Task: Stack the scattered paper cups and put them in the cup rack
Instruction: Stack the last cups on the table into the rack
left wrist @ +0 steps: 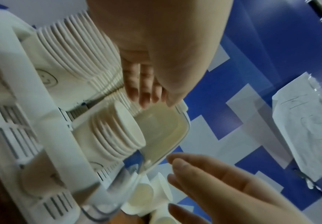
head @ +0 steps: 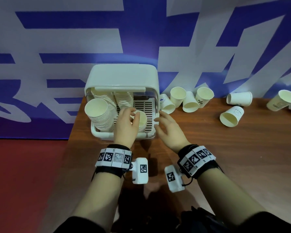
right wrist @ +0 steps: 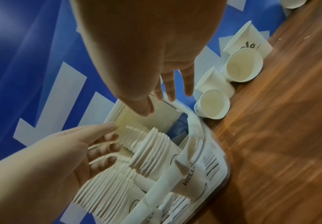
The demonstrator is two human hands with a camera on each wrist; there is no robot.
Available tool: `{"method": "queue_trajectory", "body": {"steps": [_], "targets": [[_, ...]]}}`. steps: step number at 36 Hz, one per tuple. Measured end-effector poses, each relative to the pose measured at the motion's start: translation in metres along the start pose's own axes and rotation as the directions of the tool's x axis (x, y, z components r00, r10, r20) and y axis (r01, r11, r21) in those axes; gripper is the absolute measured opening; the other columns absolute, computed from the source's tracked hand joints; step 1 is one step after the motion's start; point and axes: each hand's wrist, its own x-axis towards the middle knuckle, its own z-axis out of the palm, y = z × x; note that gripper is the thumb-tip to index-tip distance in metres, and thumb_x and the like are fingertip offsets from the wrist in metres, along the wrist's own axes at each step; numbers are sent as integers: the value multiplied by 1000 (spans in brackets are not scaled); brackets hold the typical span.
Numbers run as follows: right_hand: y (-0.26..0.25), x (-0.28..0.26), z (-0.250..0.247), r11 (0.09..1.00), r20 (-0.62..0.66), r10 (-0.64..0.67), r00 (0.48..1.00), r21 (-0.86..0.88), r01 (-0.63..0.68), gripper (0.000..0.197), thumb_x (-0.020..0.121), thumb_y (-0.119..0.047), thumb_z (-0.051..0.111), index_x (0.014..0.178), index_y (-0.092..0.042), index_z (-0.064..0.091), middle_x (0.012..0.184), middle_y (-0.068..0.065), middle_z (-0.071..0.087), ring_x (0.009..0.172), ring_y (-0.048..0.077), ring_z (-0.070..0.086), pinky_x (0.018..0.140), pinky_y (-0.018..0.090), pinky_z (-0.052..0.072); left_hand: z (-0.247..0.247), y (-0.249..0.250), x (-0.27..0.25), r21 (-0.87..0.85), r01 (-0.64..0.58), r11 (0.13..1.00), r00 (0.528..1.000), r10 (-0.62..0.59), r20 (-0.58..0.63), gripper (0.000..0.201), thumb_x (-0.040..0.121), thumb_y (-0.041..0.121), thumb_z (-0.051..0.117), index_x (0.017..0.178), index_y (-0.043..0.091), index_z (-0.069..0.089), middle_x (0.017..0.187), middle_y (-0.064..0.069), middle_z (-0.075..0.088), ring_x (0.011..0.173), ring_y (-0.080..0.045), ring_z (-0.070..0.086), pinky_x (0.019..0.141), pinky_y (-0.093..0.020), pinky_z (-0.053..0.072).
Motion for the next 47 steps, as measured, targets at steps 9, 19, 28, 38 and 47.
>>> {"method": "queue_trajectory", "body": {"steps": [9, 19, 28, 38, 47], "targets": [[40, -31, -41, 1000, -105, 10, 994, 17, -8, 23, 93, -19, 54, 114, -10, 61, 145, 9, 39, 131, 24, 41, 106, 41, 36, 37, 36, -15, -78, 39, 996, 995, -31, 95, 21, 96, 23, 52, 113, 12, 60, 104, 1, 56, 89, -12, 55, 79, -24, 44], [103, -51, -110, 998, -162, 61, 985, 6, -61, 26, 93, -19, 55, 116, -8, 60, 140, 8, 46, 129, 22, 43, 106, 42, 36, 111, 83, -31, -126, 116, 985, 969, -84, 234, 18, 94, 25, 55, 109, 18, 61, 97, -1, 63, 90, -16, 61, 85, -30, 49], [165, -63, -181, 986, -266, 146, 953, -35, -161, 23, 90, -11, 58, 112, -6, 62, 118, 9, 61, 111, 25, 55, 95, 31, 41, 191, 131, -35, -184, 219, 958, 918, -139, 371, 6, 92, 28, 58, 97, 24, 60, 99, 0, 64, 90, -18, 64, 85, -33, 53], [236, -74, -255, 959, -388, 261, 884, -2, -284, 21, 91, -12, 54, 109, -4, 62, 114, 8, 61, 107, 21, 55, 89, 24, 38, 268, 175, -38, -174, 347, 921, 884, -259, 389, 15, 92, 35, 58, 93, 20, 62, 95, 1, 64, 90, -21, 65, 86, -42, 53], [298, -68, -304, 903, -392, 416, 821, 71, -424, 21, 92, -17, 51, 108, -11, 62, 108, 9, 64, 100, 24, 59, 89, 37, 47, 322, 196, -30, -176, 458, 871, 856, -378, 353, 23, 87, 41, 57, 99, 22, 59, 105, -3, 63, 95, -22, 64, 88, -46, 53]]}}
